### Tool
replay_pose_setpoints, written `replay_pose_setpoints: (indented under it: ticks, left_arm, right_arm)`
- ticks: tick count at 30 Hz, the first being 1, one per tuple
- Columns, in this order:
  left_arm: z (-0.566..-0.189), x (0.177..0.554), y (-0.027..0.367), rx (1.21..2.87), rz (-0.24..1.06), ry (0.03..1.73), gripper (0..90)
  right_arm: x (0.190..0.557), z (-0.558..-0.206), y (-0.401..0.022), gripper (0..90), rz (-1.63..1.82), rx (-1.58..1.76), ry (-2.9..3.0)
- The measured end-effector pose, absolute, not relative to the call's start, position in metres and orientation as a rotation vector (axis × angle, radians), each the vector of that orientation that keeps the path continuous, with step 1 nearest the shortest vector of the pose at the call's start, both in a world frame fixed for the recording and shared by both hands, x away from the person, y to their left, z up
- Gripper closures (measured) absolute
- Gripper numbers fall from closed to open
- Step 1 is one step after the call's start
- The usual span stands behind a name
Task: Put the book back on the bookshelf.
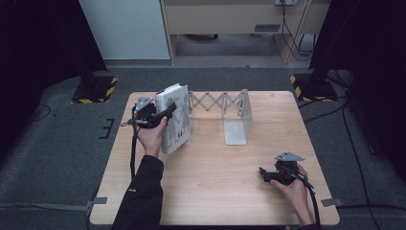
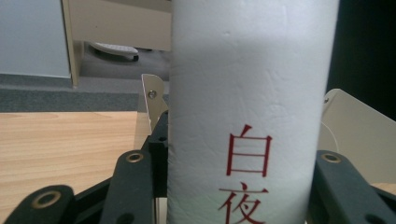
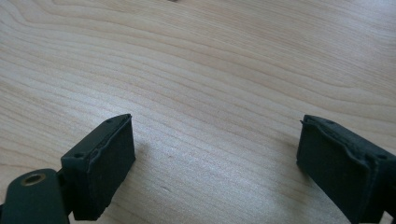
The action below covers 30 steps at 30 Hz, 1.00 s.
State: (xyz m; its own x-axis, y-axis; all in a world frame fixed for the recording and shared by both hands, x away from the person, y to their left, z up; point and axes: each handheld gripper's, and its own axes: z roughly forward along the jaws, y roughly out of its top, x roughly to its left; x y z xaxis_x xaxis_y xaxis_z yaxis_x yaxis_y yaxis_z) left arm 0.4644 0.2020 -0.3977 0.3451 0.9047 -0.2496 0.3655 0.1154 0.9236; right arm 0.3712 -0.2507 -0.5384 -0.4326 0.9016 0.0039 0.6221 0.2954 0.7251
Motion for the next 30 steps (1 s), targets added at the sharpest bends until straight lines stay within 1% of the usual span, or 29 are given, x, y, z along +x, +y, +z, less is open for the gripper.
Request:
replay_pose_setpoints:
  ticks: [15, 22, 30]
  left_arm:
    - [-0.411, 0.469, 0.192, 1.473, 0.62, 1.197, 51.9]
    - [-0.416, 0.456, 0.197, 1.481, 0.642, 1.186, 51.1]
    - [-0.425, 0.427, 0.202, 1.519, 0.657, 1.164, 51.0]
  right_arm:
    - [0.371, -0.538, -0.251, 11.6, 0.932, 1.364, 2.163]
    - [0.371, -0.538, -0.251, 11.6, 0.931, 1.366, 2.162]
    - [0.371, -0.538, -0.25, 11.5, 0.93, 1.372, 2.16]
